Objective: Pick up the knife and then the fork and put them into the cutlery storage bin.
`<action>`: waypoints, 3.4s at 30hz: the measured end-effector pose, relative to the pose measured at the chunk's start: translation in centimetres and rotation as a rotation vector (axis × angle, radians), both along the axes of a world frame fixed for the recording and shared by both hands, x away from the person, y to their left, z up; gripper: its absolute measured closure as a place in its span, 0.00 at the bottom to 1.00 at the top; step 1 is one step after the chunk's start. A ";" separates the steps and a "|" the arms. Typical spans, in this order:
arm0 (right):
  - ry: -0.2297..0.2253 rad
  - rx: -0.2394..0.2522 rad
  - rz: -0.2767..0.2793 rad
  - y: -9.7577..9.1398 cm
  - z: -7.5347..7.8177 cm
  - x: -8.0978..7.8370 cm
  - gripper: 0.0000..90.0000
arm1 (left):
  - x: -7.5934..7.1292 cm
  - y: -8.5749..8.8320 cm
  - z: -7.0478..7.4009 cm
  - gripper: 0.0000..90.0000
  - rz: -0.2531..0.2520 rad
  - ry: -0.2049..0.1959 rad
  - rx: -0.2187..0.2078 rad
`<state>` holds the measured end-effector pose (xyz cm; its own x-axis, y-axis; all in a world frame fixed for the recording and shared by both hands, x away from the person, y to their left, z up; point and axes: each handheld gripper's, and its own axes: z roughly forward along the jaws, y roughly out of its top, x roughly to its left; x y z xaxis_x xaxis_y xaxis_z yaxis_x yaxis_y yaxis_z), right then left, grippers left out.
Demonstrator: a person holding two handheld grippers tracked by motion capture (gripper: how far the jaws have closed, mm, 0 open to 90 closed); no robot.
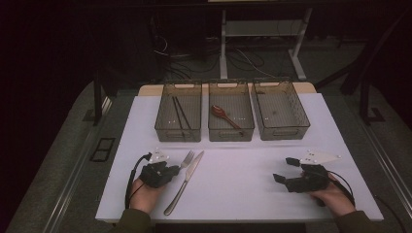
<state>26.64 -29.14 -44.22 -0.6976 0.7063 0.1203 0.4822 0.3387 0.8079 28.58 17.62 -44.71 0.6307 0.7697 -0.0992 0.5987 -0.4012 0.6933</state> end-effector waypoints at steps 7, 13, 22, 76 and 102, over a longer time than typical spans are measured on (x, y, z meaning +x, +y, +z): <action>0.015 0.012 -0.001 0.0 0.0 0.0 0.20 | 0.0 0.0 0.5 0.95 -0.015 -0.027 -0.004; 0.023 0.035 -0.005 0.1 0.1 0.1 0.20 | -0.2 -0.1 1.3 0.95 -0.052 -0.058 -0.029; 0.061 0.080 0.012 0.1 1.1 0.3 0.14 | -0.9 -1.3 3.5 0.95 -0.099 -0.150 -0.078; -0.008 0.348 0.178 11.4 8.5 5.9 0.82 | 1.4 -11.7 7.3 0.95 -0.295 -0.304 -0.225; -0.090 0.219 0.082 8.6 9.0 5.7 0.97 | 1.2 -8.2 6.1 0.68 -0.291 -0.300 -0.241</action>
<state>32.36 -20.57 -35.25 -0.7661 0.6110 0.1994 0.3834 0.1856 0.9047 29.79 9.46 -38.60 0.8446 0.5343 -0.0339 0.2450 -0.3294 0.9118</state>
